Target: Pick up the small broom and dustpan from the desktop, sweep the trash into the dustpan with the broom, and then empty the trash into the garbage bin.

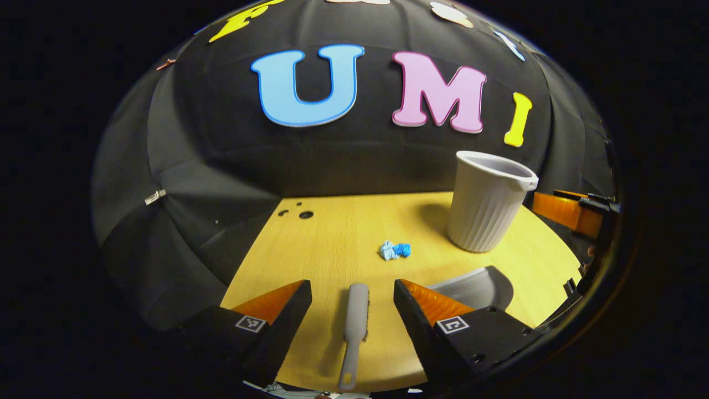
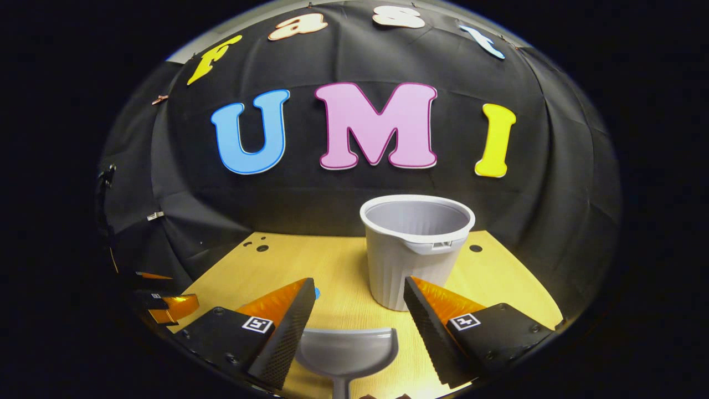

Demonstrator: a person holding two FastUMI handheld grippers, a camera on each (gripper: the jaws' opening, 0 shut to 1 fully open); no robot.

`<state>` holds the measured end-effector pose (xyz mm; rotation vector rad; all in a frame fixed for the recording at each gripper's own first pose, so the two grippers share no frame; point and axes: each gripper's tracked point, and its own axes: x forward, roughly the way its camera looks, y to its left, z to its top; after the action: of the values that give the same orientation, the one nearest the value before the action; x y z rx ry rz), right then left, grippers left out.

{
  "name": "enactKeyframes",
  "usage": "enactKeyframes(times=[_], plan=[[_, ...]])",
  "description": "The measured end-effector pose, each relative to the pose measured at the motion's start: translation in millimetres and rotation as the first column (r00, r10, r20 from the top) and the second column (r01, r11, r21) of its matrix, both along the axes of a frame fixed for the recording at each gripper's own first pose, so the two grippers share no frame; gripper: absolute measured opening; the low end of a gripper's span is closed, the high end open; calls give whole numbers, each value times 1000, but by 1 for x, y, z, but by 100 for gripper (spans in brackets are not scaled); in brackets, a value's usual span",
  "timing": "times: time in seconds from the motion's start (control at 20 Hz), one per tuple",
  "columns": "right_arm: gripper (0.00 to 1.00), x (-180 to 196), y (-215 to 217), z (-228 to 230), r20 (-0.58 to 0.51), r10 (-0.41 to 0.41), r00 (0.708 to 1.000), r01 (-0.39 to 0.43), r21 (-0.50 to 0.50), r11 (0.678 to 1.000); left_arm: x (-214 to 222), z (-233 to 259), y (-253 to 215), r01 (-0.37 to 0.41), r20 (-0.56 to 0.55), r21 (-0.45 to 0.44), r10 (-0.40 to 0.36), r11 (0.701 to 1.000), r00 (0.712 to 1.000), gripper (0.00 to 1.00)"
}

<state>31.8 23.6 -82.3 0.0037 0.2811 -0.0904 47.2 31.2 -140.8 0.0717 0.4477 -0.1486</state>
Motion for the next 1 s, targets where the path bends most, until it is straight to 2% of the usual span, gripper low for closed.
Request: enactKeyframes(times=[0.2,0.25,0.3,0.4,0.65,0.8,1.0], plan=[[99,-1,-7,-24,-62,-12,998,13,13,1000,0,-40,-3,34,-132,-1,-34,999,991,96],[99,-3,-6,-30,-82,-11,997,13,27,1000,2,-51,-4,41,-169,4,-40,999,985,92],[99,-3,-4,-37,-101,-6,995,10,41,999,5,-60,-5,46,-199,15,-42,999,979,96],[99,-6,-5,-49,-143,-7,990,15,55,998,12,-77,-4,57,-259,26,-48,998,965,96],[99,-21,-5,-71,-210,-14,978,27,60,998,8,-118,5,79,-414,58,-48,995,909,96],[100,-30,-1,-83,-243,1,970,24,102,995,-2,-136,5,98,-488,72,-50,993,872,96],[99,-41,-6,-98,-294,-22,955,63,132,989,-7,-157,12,133,-549,149,-30,980,836,96]])
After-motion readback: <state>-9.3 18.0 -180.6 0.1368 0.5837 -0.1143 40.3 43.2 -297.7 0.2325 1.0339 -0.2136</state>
